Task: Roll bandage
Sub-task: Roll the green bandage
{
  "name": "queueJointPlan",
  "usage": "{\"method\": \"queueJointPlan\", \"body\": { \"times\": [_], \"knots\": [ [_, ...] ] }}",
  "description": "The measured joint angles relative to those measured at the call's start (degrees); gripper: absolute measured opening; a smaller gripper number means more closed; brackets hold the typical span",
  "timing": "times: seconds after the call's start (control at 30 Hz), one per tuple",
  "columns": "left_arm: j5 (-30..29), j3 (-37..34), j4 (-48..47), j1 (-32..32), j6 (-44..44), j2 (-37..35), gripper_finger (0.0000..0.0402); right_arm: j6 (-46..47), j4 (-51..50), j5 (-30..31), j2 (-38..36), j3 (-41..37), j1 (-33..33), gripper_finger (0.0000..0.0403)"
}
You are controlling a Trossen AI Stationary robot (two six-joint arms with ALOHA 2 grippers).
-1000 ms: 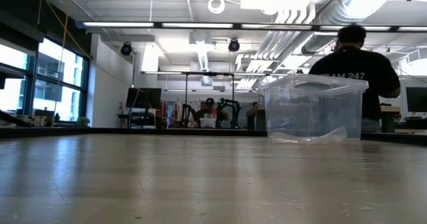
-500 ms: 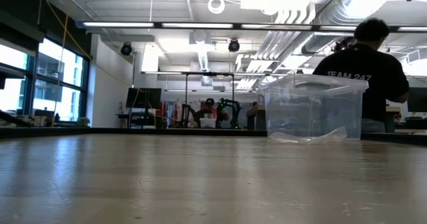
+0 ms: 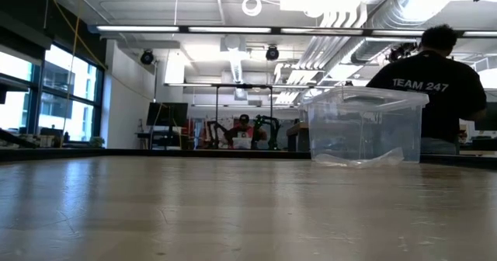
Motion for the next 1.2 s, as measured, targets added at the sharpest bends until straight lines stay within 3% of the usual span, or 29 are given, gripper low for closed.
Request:
{"method": "queueJointPlan", "body": {
  "times": [0.4,0.5,0.63,0.77,0.9,1.0,1.2],
  "knots": [
    [-4.21,-0.01,4.92,4.25,1.27,0.92,0.0159,0.06,0.02,-0.02,0.00,0.00,0.00,0.0007],
    [-3.83,-0.01,5.91,4.48,1.36,0.87,0.0121,0.06,0.03,-0.02,0.00,0.00,0.02,0.0007],
    [-2.43,-0.01,5.61,2.95,1.23,0.90,0.0027,-0.10,0.02,0.06,0.00,0.00,0.00,0.0007],
    [-2.38,-0.01,3.73,0.18,-1.92,0.90,0.0011,0.24,0.01,1.05,0.00,0.00,0.02,0.0007],
    [-2.98,-0.01,-3.39,-2.65,-8.04,0.90,0.0003,0.91,0.00,1.68,-0.05,0.00,-0.66,0.0007],
    [-3.18,-0.01,-10.19,-4.89,-16.09,0.90,0.0002,1.39,0.00,5.41,-0.26,-0.04,-1.22,0.0007],
    [-1.36,-0.01,-26.95,-9.37,-40.55,0.21,0.0001,-0.70,-0.14,11.18,-2.51,-0.07,-3.23,0.0007]
  ]
}}
